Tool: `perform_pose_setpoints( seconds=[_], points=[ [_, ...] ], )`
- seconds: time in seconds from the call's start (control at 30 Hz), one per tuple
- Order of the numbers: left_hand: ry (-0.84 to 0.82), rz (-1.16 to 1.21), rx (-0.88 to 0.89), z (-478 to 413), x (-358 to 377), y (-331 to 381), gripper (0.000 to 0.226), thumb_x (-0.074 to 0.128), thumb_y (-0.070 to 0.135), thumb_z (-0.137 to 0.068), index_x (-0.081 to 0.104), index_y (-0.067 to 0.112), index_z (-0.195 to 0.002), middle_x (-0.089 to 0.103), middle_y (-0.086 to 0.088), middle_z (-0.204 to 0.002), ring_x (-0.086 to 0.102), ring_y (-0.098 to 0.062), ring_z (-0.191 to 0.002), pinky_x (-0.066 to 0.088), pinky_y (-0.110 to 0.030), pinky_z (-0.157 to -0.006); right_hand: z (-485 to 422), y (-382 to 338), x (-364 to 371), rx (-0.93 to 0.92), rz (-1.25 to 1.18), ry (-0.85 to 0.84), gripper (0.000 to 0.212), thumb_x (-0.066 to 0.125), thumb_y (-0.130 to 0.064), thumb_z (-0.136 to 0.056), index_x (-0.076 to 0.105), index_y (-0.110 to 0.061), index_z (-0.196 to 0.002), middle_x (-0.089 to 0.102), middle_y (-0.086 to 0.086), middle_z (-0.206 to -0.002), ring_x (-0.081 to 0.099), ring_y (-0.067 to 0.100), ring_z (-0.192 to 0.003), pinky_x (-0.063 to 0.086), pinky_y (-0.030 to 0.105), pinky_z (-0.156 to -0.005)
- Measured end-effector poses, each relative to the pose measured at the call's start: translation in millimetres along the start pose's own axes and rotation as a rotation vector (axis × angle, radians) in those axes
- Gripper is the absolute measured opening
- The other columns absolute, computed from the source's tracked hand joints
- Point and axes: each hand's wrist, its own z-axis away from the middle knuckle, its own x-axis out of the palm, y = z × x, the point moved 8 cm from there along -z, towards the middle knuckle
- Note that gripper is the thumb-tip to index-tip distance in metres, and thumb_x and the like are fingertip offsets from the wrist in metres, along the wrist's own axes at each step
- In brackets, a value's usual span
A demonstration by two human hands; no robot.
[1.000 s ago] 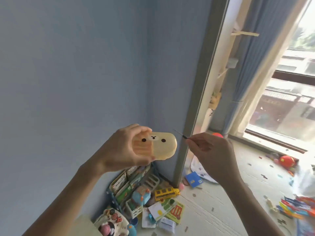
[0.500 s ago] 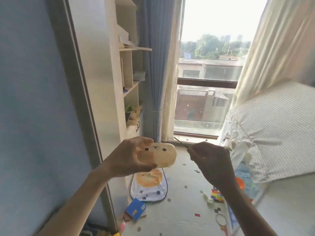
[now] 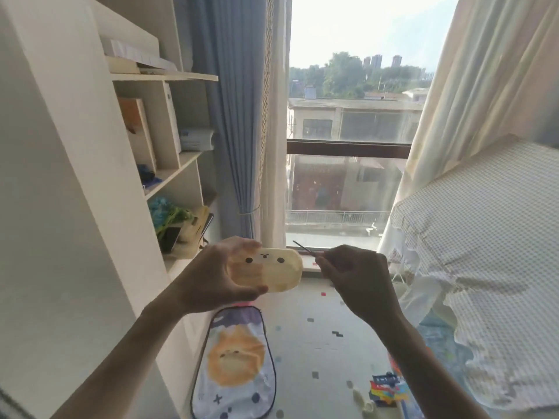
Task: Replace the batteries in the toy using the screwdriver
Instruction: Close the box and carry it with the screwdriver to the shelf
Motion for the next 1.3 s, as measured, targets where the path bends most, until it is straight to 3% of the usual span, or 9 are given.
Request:
perform_pose_setpoints(
  seconds=[0.17,0.3,0.57,0.73,0.87,0.97,1.07,1.3],
  points=[
    [-0.009,0.012,0.027,-127,-10,-56,0.085,0.098,0.044,-0.069,0.063,0.02,-0.144,0.067,0.022,-0.122,0.067,0.01,-0.112,0.054,-0.007,-0.09,-129,30,30,-0.002,0.026,0.017,0.01,0.08,-0.026,-0.087,0.081,-0.024,-0.077,0.074,-0.014,-0.064,0.072,0.003,-0.066,0.057,0.029,-0.076],
    [-0.006,0.052,0.027,-224,-19,-97,0.091,0.093,0.057,-0.065,0.063,0.022,-0.143,0.07,0.018,-0.127,0.071,0.002,-0.113,0.06,-0.023,-0.098,-222,61,52,0.036,0.024,0.019,0.008,0.079,-0.025,-0.087,0.082,-0.024,-0.081,0.077,-0.012,-0.069,0.074,0.006,-0.071,0.056,0.027,-0.075],
    [0.023,0.045,-0.021,-397,1,-193,0.081,0.098,0.045,-0.067,0.065,0.025,-0.139,0.073,0.019,-0.125,0.072,0.002,-0.113,0.06,-0.024,-0.1,-403,137,115,0.01,-0.02,0.005,0.011,0.078,-0.022,-0.088,0.082,-0.022,-0.077,0.076,-0.015,-0.065,0.076,0.008,-0.067,0.06,0.037,-0.078],
    [0.095,0.044,-0.098,-501,-2,-248,0.08,0.099,0.039,-0.068,0.066,0.026,-0.139,0.073,0.019,-0.124,0.072,0.0,-0.114,0.059,-0.027,-0.103,-532,174,163,-0.071,-0.066,-0.041,0.011,0.08,-0.022,-0.087,0.083,-0.025,-0.077,0.075,-0.019,-0.063,0.074,-0.001,-0.065,0.061,0.029,-0.076],
    [0.17,0.037,-0.166,-575,-27,-284,0.083,0.096,0.048,-0.066,0.064,0.028,-0.14,0.073,0.018,-0.126,0.07,0.002,-0.115,0.06,-0.028,-0.102,-631,188,202,-0.139,-0.079,-0.105,0.011,0.081,-0.022,-0.087,0.083,-0.028,-0.077,0.071,-0.021,-0.057,0.073,-0.003,-0.067,0.051,0.007,-0.069],
    [0.219,0.005,-0.243,-614,-44,-319,0.082,0.098,0.045,-0.067,0.064,0.031,-0.141,0.074,0.018,-0.126,0.071,0.003,-0.114,0.061,-0.026,-0.099,-694,194,235,-0.145,-0.153,-0.136,0.007,0.082,-0.02,-0.087,0.085,-0.023,-0.08,0.074,-0.016,-0.059,0.074,0.001,-0.064,0.059,0.02,-0.071],
    [0.268,-0.048,-0.296,-644,-58,-356,0.08,0.099,0.036,-0.069,0.064,0.031,-0.141,0.072,0.022,-0.125,0.068,0.011,-0.112,0.057,-0.011,-0.09,-748,191,277,-0.207,-0.188,-0.168,0.004,0.083,-0.018,-0.087,0.084,-0.019,-0.083,0.077,-0.01,-0.064,0.077,0.01,-0.063,0.063,0.036,-0.073],
    [0.427,-0.189,-0.489,-649,-129,-454,0.081,0.096,0.046,-0.068,0.063,0.036,-0.142,0.072,0.018,-0.128,0.069,0.002,-0.112,0.056,-0.009,-0.086,-847,138,410,-0.339,-0.315,-0.381,0.01,0.078,-0.018,-0.091,0.084,-0.026,-0.09,0.078,-0.016,-0.073,0.076,0.001,-0.07,0.064,0.025,-0.073]
  ],
)
